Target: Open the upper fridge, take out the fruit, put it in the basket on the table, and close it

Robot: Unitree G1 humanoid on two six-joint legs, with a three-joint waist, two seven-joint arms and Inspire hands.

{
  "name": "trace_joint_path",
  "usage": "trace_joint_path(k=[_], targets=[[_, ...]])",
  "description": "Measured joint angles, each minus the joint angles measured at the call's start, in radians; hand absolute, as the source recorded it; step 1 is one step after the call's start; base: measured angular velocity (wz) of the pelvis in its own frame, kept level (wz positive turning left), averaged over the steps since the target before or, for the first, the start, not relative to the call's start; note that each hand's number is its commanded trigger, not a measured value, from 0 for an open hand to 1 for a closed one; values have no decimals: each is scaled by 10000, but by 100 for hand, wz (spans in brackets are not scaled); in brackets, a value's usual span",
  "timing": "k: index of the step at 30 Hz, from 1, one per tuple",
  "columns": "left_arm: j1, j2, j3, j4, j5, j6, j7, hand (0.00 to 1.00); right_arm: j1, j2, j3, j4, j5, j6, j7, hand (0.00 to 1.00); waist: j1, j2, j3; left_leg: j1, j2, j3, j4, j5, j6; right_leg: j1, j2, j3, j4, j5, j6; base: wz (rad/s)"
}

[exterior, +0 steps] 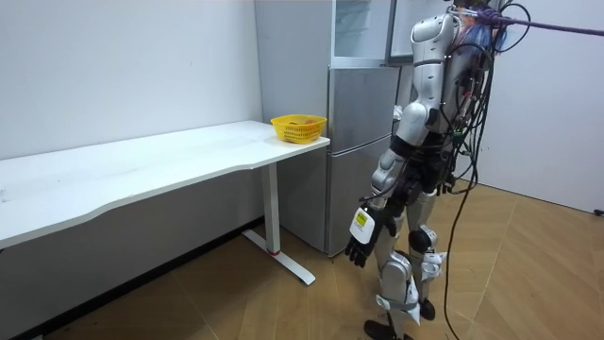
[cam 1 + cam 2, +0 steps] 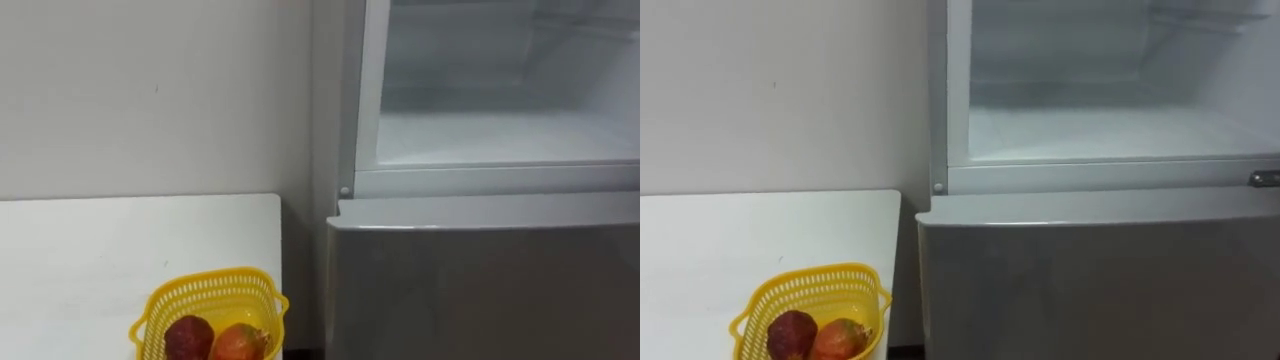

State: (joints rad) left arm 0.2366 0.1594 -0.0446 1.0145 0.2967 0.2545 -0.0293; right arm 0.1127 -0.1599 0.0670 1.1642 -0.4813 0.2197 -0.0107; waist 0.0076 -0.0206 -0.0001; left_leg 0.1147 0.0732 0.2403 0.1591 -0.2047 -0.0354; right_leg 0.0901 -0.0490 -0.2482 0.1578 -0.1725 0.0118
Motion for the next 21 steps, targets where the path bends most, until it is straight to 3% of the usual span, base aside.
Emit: trace_joint_path(k=[9, 13, 16, 19, 21], targets=[[-12, -87, 15, 13, -13, 79, 9, 0, 72, 10, -12, 33, 102, -5, -27, 0, -38, -23, -1, 18, 0, -5, -21, -15, -22, 22, -8, 15, -29, -1, 1, 0], [-3, -82, 142, 0, -15, 6, -24, 0, 84, 26, -304, 261, 1013, -78, -214, 0, -54, -30, 7, 75, 0, -6, 52, -15, -22, 119, -16, 45, -48, -15, 2, 0], [5, -84, 347, 23, -19, -134, -24, 0, 150, 38, -632, 429, 2338, -139, -479, 0, -60, -27, 17, 72, 5, 18, 50, -17, -26, 85, -24, 50, -23, -92, -4, 0], [-14, -135, 915, 58, 161, -175, -16, 0, 228, 104, -1807, 444, 5166, -380, -751, 0, -167, -27, 21, -2, 33, 15, 46, -21, -33, 10, -2, 46, -1, -99, -16, 0], [157, -191, 1657, -24, 204, -259, -22, 0, 269, 116, -2985, 468, 8025, -581, -815, 0, -356, -17, 20, 14, 42, 23, 18, -24, -40, 10, 6, 26, 5, -93, -25, 0]])
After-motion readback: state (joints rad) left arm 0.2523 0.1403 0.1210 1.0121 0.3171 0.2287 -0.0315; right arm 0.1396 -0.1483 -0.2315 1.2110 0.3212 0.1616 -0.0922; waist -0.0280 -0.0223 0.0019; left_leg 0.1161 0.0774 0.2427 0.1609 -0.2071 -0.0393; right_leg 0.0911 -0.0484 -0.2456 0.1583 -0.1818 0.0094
